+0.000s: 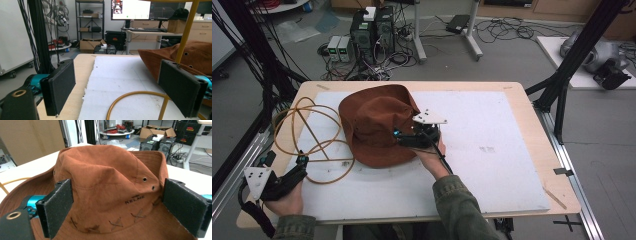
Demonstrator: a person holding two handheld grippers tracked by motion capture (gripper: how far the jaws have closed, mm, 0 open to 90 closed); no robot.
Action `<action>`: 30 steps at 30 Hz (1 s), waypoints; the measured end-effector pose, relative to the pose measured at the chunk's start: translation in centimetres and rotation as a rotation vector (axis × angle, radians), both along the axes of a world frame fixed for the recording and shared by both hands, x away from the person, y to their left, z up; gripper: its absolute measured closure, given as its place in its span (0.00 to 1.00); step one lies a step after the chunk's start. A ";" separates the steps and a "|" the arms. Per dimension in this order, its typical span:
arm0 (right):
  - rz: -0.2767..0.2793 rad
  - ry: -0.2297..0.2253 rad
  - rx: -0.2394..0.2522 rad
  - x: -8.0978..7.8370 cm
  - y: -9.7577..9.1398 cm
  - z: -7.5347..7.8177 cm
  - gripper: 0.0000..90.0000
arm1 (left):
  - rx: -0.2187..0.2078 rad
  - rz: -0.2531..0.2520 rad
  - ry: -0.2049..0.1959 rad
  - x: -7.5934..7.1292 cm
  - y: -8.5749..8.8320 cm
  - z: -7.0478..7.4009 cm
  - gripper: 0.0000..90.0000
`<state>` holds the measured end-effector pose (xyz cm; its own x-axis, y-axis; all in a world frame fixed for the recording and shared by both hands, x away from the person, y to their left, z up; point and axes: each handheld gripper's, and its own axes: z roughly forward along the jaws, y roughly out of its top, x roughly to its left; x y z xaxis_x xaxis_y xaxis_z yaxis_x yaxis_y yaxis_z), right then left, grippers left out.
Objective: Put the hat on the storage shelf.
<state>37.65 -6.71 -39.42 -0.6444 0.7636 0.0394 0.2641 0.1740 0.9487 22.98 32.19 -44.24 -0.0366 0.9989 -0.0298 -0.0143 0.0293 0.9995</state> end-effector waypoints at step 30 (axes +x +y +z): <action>-0.048 0.113 -0.087 1.7 5.9 -2.7 0.18 | -0.002 -0.003 -0.003 0.1 0.0 0.0 0.17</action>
